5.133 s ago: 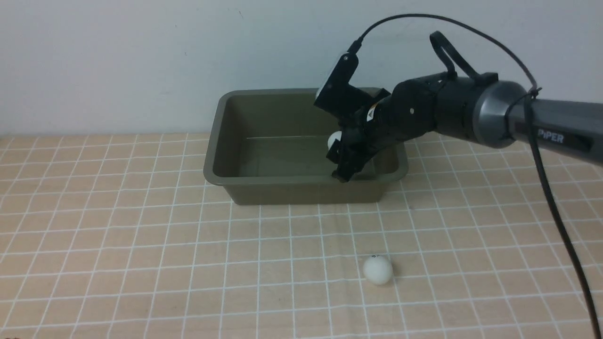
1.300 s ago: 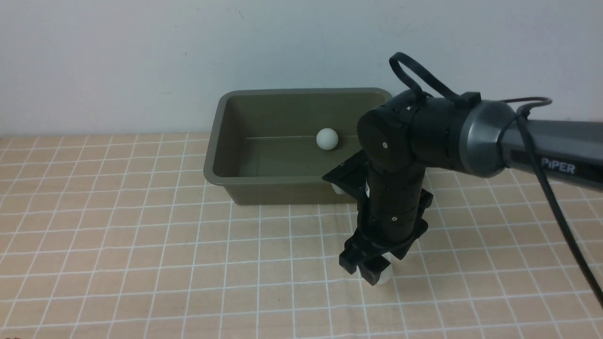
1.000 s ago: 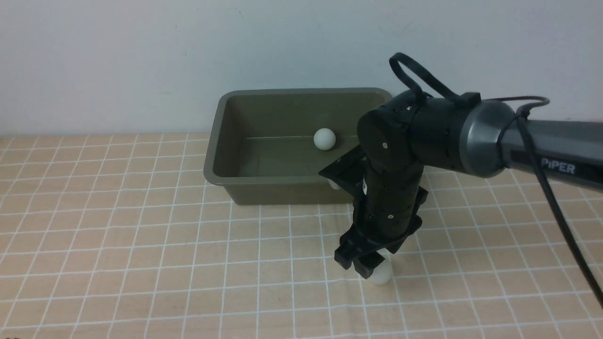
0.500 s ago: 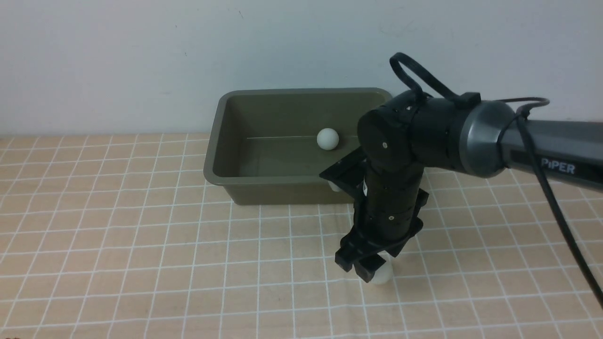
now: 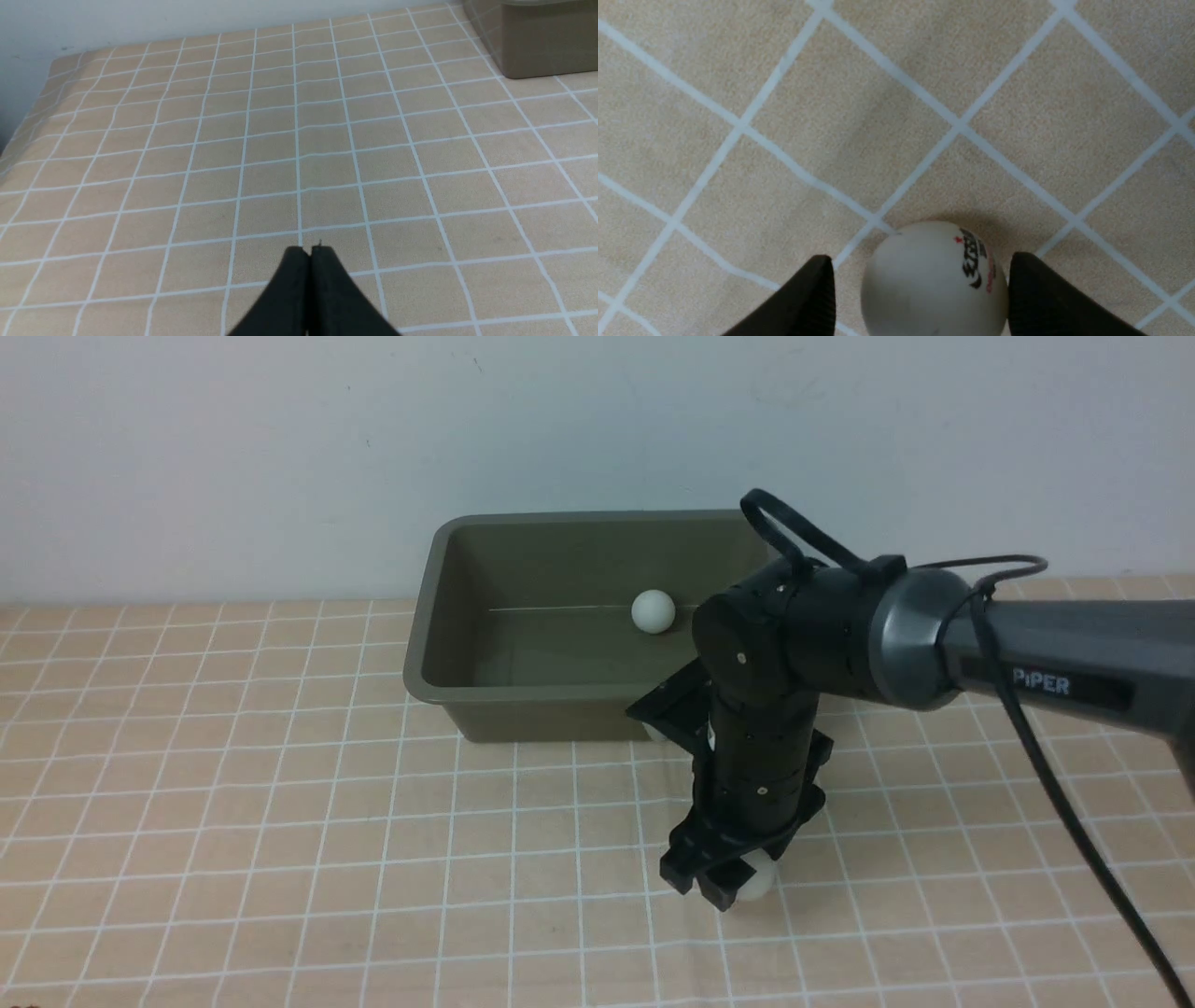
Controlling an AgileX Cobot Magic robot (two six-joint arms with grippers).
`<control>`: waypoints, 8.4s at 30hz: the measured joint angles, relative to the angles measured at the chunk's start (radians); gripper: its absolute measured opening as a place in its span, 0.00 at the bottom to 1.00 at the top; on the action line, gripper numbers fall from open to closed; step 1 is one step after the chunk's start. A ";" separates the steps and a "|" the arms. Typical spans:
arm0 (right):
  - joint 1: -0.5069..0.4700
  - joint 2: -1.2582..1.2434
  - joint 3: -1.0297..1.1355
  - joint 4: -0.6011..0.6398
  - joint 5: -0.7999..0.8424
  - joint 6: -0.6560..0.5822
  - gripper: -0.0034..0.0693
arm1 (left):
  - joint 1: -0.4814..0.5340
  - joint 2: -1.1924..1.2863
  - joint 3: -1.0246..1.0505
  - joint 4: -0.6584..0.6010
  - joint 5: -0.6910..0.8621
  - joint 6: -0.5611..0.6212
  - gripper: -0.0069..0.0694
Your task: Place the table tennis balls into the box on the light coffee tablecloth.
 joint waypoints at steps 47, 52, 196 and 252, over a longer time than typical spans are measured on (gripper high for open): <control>-0.139 0.103 -0.461 -0.087 -0.141 -0.004 0.54 | 0.000 0.000 0.000 0.000 0.000 0.000 0.00; -0.139 0.122 -0.461 -0.065 -0.141 -0.009 0.54 | 0.000 0.000 0.000 0.000 0.000 0.000 0.00; -0.140 -2.097 1.460 -0.015 -0.864 0.142 0.02 | 0.000 0.000 0.000 0.000 0.000 0.000 0.00; -0.616 -2.097 1.533 -0.018 -0.758 0.142 0.02 | 0.000 0.000 0.000 0.000 0.000 0.000 0.00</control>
